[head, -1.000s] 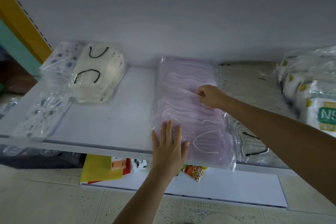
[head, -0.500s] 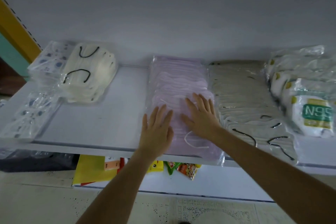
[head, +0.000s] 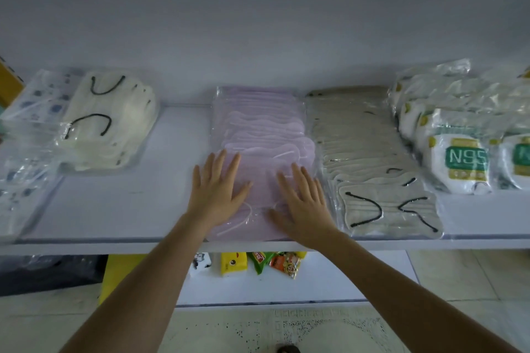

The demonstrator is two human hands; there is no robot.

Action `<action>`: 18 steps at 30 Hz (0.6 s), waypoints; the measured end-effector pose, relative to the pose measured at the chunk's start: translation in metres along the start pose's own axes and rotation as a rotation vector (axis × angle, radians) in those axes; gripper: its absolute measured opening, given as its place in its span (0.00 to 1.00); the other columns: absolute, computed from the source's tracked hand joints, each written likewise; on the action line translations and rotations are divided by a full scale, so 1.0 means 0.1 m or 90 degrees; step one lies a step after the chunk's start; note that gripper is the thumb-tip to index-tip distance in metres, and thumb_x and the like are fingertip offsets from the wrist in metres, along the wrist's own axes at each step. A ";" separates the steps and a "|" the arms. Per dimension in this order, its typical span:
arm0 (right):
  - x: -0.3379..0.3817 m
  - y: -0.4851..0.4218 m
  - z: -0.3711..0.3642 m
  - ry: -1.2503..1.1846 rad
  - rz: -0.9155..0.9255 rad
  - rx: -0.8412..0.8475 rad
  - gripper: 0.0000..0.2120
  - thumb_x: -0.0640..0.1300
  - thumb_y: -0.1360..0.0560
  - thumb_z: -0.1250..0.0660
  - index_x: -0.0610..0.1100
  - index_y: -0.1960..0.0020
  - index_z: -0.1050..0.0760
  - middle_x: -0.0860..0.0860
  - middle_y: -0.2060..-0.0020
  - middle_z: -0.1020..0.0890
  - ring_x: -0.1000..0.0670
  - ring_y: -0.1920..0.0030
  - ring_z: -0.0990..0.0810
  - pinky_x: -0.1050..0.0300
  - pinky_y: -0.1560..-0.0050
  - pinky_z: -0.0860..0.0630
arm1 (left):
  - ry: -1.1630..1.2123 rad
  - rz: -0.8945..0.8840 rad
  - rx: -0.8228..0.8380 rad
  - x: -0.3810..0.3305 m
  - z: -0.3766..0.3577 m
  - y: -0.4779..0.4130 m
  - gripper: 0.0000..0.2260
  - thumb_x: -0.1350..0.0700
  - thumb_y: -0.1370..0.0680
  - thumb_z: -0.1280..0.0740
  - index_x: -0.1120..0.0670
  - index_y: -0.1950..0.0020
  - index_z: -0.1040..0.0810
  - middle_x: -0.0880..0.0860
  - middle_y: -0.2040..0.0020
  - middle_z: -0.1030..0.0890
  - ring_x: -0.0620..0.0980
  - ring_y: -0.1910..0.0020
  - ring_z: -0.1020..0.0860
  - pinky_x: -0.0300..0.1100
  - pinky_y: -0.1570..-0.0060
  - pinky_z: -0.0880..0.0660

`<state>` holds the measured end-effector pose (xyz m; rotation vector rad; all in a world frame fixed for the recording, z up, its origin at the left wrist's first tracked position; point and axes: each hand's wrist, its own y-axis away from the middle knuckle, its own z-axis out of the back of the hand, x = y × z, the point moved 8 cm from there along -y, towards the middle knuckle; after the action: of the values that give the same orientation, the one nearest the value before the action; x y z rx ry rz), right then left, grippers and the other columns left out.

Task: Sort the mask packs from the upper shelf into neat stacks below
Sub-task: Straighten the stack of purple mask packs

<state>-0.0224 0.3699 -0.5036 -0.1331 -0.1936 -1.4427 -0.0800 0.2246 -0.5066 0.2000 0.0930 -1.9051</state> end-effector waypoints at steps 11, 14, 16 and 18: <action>-0.60 -0.56 0.13 -0.095 -0.259 0.096 0.32 0.58 0.21 0.50 0.48 0.23 0.59 0.49 0.23 0.53 0.45 0.24 0.60 0.43 0.28 0.65 | 0.460 0.178 0.070 0.20 -0.11 -0.17 0.30 0.46 0.18 0.46 0.54 0.22 0.56 0.54 0.22 0.53 0.52 0.23 0.54 0.47 0.27 0.54; -0.59 -0.64 0.18 -0.084 -0.242 0.083 0.32 0.57 0.20 0.50 0.48 0.23 0.60 0.49 0.23 0.53 0.46 0.24 0.60 0.44 0.28 0.65 | 0.464 0.173 0.040 0.20 -0.11 -0.16 0.30 0.46 0.19 0.45 0.53 0.22 0.55 0.55 0.22 0.56 0.53 0.23 0.55 0.48 0.27 0.55; -0.58 -0.68 0.19 -0.077 -0.230 0.086 0.32 0.56 0.20 0.50 0.47 0.23 0.61 0.48 0.23 0.51 0.46 0.24 0.60 0.44 0.28 0.66 | 0.467 0.183 0.029 0.23 -0.11 -0.18 0.30 0.46 0.19 0.44 0.54 0.22 0.54 0.56 0.22 0.55 0.53 0.23 0.55 0.48 0.27 0.55; -0.58 -0.71 0.21 -0.046 -0.219 0.080 0.33 0.57 0.21 0.50 0.47 0.23 0.61 0.48 0.23 0.52 0.46 0.24 0.60 0.44 0.28 0.67 | 0.474 0.178 0.031 0.24 -0.11 -0.20 0.30 0.47 0.19 0.44 0.54 0.22 0.53 0.57 0.22 0.55 0.54 0.23 0.54 0.49 0.26 0.54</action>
<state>-0.1009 0.4213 -0.4967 -0.0495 -0.3799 -1.7632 -0.1059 0.2113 -0.5221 0.9014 0.4906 -1.4724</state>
